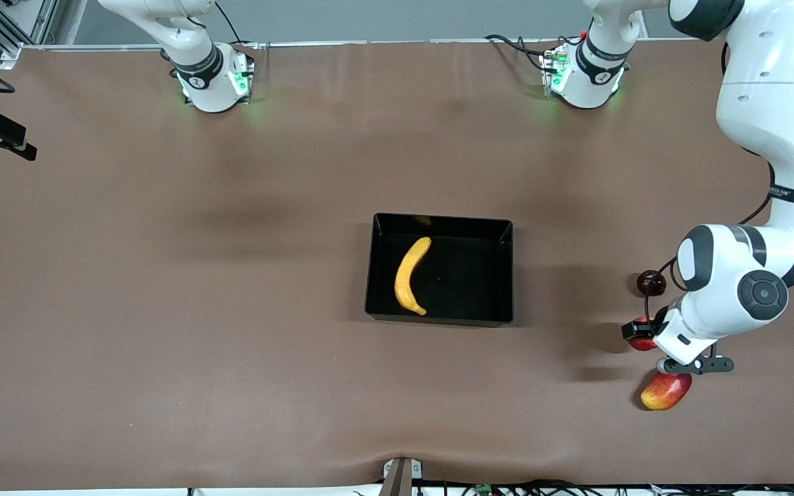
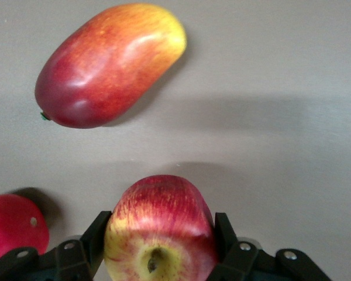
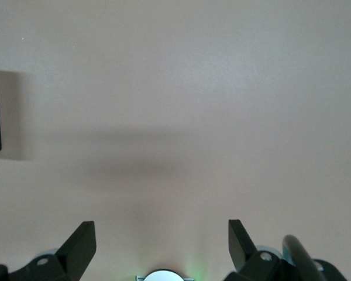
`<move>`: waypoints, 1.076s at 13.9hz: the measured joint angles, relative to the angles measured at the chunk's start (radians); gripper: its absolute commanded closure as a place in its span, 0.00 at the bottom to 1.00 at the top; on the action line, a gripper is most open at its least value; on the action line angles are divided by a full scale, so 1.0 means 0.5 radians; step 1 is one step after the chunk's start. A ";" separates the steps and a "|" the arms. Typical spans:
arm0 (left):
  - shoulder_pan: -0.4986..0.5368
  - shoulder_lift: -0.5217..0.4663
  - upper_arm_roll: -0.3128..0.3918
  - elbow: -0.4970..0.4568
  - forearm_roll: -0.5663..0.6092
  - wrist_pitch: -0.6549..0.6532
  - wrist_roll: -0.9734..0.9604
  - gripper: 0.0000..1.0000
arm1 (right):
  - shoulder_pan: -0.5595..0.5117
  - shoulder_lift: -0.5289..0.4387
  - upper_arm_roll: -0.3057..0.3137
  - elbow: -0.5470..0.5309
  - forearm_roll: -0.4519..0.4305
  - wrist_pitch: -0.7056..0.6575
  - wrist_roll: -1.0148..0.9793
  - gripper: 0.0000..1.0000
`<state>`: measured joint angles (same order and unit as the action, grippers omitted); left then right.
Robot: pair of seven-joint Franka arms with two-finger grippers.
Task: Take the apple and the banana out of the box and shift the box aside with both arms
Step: 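Carry the apple out of the tray and lower it beside the plum, then open the left gripper to release the apple and lift away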
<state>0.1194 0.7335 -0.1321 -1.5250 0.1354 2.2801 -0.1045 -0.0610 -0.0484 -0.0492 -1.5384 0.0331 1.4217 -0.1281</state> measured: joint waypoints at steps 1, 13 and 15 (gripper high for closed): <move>0.019 0.026 0.000 0.003 0.001 0.011 0.001 1.00 | 0.000 0.000 0.000 0.000 0.000 0.000 0.000 0.00; 0.026 -0.106 -0.102 0.102 0.033 -0.099 0.002 0.00 | 0.000 0.000 0.000 -0.001 0.000 0.000 0.000 0.00; 0.018 -0.238 -0.228 0.101 0.033 -0.262 -0.021 0.00 | 0.000 0.000 0.000 -0.001 0.000 0.000 0.000 0.00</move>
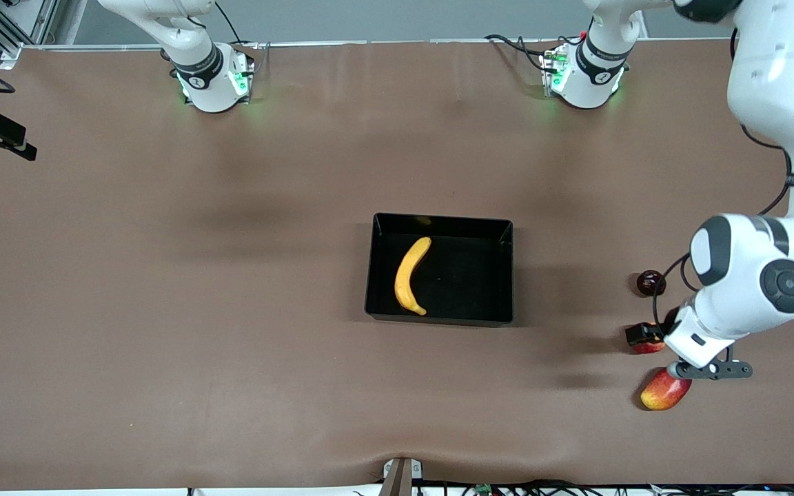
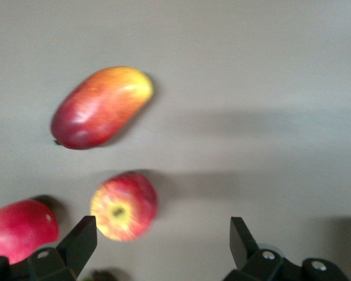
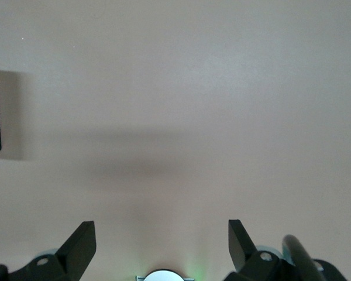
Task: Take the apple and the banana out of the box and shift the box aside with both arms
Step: 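Open the left gripper to release the apple and lift away, then move the left gripper to the banana and grasp it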
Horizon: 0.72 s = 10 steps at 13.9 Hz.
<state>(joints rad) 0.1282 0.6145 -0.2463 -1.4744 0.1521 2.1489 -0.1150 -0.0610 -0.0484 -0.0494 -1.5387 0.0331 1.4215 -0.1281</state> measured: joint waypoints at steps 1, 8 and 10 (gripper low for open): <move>-0.003 -0.047 -0.084 -0.013 0.000 -0.061 -0.040 0.00 | 0.000 0.000 0.000 0.000 0.000 0.000 0.000 0.00; -0.509 -0.063 -0.406 -0.102 0.089 -0.085 -0.901 0.00 | 0.000 0.000 -0.001 0.000 0.000 0.000 0.000 0.00; -0.698 0.003 -0.400 -0.108 0.170 -0.038 -1.081 0.00 | 0.000 0.000 -0.001 0.000 0.000 0.000 0.000 0.00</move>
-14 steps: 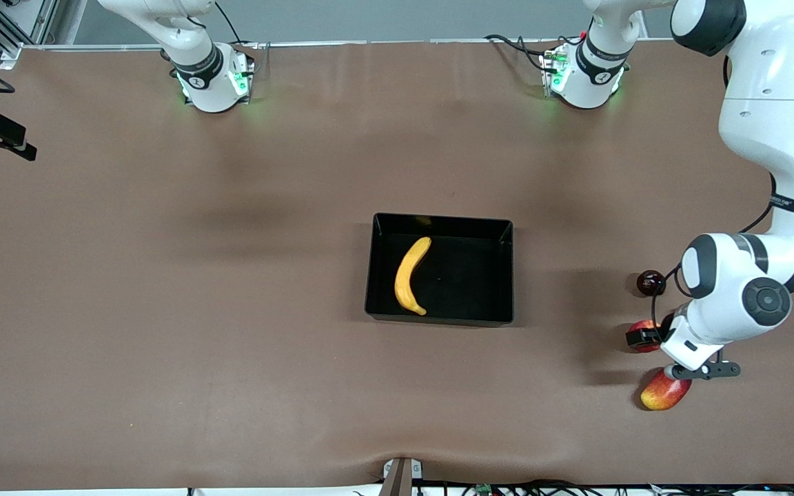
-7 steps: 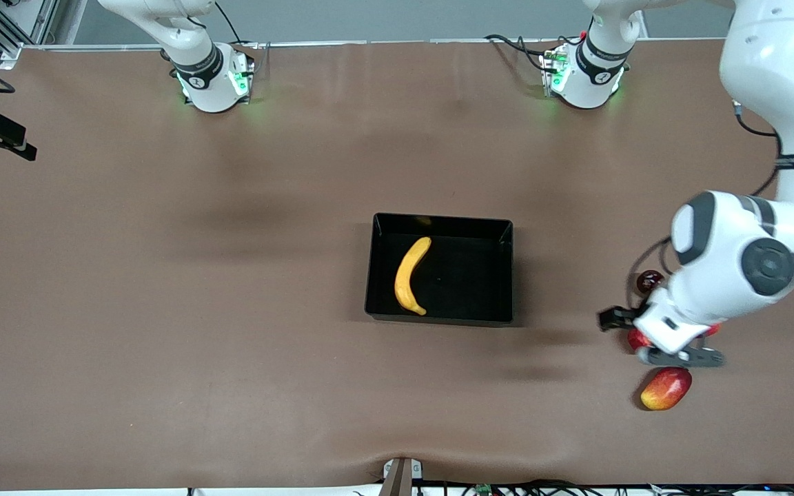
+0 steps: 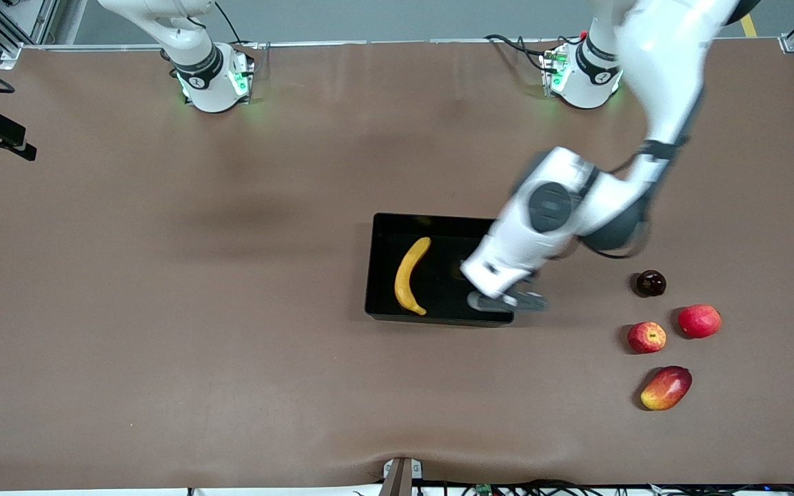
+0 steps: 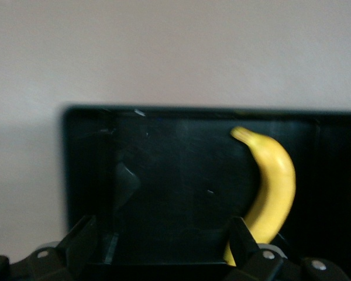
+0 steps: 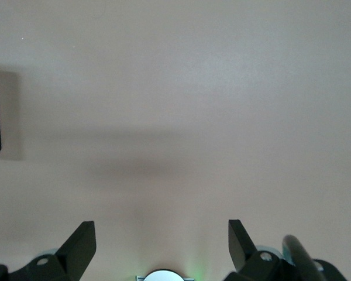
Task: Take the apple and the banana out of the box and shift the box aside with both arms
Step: 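Move the left gripper to the banana and grasp it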
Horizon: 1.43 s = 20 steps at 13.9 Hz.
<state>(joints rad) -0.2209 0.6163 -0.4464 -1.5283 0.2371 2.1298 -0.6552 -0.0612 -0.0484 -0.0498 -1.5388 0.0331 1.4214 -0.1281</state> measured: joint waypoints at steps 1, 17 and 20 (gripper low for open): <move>-0.066 0.042 0.003 0.000 0.014 0.061 -0.040 0.00 | 0.000 0.000 0.000 0.000 0.000 0.000 0.000 0.00; -0.525 0.529 0.253 0.017 0.186 0.782 -0.384 1.00 | 0.000 0.000 0.000 0.000 0.000 0.000 0.000 0.00; -0.524 0.517 0.260 0.047 0.188 0.733 -0.393 1.00 | 0.000 0.028 0.005 -0.001 0.003 0.001 0.000 0.00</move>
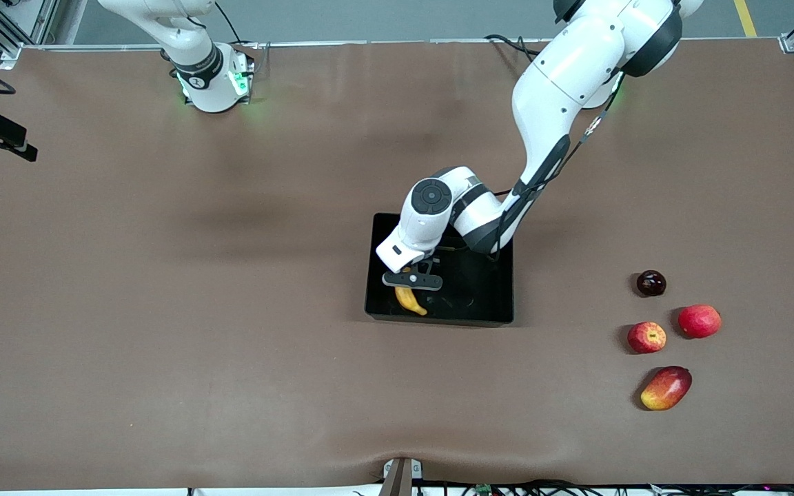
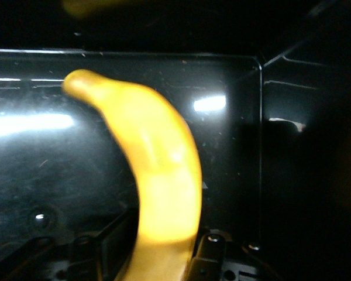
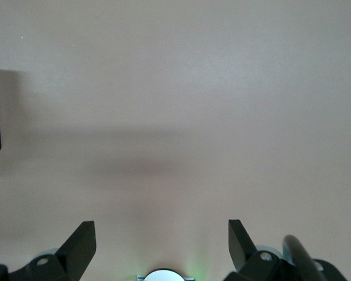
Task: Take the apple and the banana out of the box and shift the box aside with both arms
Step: 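Move the left gripper to the banana and grasp it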
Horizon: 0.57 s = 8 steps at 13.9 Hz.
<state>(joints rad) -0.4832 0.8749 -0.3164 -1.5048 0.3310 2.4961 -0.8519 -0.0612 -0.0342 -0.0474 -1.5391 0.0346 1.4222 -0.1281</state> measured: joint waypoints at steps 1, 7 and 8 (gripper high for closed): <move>0.001 -0.020 0.007 0.017 0.001 -0.053 -0.005 1.00 | 0.000 0.022 0.005 0.003 0.000 0.003 0.000 0.00; 0.070 -0.304 0.038 0.057 0.002 -0.189 -0.013 1.00 | 0.001 0.169 0.024 0.014 0.003 0.004 0.000 0.00; 0.114 -0.369 0.042 0.059 0.002 -0.224 -0.011 1.00 | 0.001 0.202 0.024 0.015 0.003 0.007 -0.001 0.00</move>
<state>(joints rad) -0.4261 0.6902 -0.2955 -1.4753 0.3319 2.3843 -0.8572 -0.0607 0.0670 -0.0353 -1.5318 0.0363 1.4258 -0.1285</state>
